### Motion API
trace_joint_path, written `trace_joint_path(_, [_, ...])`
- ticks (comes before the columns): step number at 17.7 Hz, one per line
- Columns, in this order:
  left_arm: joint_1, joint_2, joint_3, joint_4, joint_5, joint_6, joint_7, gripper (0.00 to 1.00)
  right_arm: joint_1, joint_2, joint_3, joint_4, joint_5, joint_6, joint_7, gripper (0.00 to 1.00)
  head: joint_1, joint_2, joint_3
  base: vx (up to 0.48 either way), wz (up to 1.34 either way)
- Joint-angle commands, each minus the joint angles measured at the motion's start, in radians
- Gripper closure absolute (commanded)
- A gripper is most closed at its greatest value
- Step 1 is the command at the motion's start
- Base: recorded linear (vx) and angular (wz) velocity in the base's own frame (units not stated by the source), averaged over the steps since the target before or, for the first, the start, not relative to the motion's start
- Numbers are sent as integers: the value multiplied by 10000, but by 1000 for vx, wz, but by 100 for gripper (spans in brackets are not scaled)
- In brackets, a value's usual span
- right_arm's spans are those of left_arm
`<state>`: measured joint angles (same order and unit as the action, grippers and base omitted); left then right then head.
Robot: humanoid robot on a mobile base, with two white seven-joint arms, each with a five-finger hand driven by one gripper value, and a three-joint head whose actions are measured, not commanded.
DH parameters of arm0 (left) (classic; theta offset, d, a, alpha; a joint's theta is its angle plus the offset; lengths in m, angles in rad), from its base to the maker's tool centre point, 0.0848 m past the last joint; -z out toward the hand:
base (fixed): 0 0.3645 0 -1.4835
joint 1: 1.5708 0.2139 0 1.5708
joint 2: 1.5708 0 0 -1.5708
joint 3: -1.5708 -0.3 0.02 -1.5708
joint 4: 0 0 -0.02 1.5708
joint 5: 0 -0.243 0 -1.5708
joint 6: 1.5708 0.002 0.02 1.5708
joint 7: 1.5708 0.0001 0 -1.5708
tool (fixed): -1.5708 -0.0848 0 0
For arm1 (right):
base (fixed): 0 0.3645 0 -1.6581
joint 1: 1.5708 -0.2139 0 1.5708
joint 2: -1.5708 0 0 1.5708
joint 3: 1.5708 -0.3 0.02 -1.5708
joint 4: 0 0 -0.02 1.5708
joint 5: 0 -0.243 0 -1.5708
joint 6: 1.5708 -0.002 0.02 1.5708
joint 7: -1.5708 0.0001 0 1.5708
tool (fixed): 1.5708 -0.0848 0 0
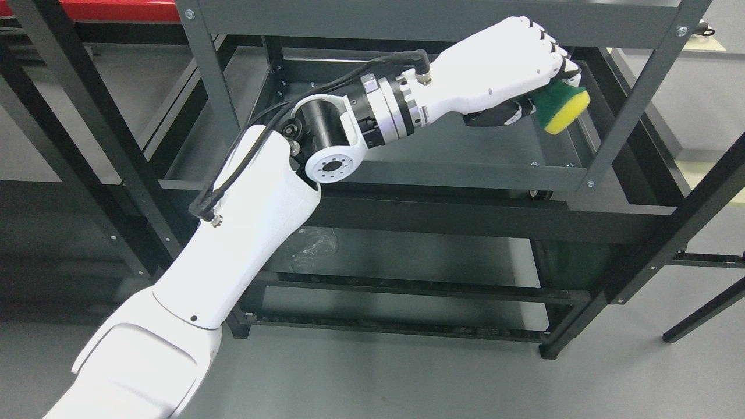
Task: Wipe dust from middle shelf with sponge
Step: 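Extend the left hand and press the sponge onto the middle shelf, then wipe the sponge along the shelf toward the left hand's side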
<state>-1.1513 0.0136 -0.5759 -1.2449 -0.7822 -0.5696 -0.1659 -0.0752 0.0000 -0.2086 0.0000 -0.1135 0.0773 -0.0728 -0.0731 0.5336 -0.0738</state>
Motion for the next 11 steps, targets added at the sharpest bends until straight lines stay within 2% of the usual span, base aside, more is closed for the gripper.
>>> trace_joint_path(1, [973, 1532, 3097, -1372, -17, -774, -120, 100, 0, -175, 0, -175, 0, -6, -8, 0, 0, 0, 0, 0, 0])
trace_joint_path(4, [1463, 2393, 5139, -1357, 14, -1618, -501, 99, 0, -175, 0, -175, 0, -6, -8, 0, 0, 0, 0, 0, 0])
trace_joint_path(6, [2091, 2487, 6779, -1372, 29, -2156, -809, 99, 0, -175, 0, -175, 0, -6, -8, 0, 0, 0, 0, 0, 0])
trace_joint_path(9, [2416, 2639, 8989, -1403, 60, -2158, -1559, 99, 0, -175, 0, -175, 0, -6, -8, 0, 0, 0, 0, 18, -37])
trace_joint_path(11, [2493, 3250, 10203, -1327, 212, -2158, -1929, 99, 0, -175, 0, -175, 0, -6, -8, 0, 0, 0, 0, 22, -94])
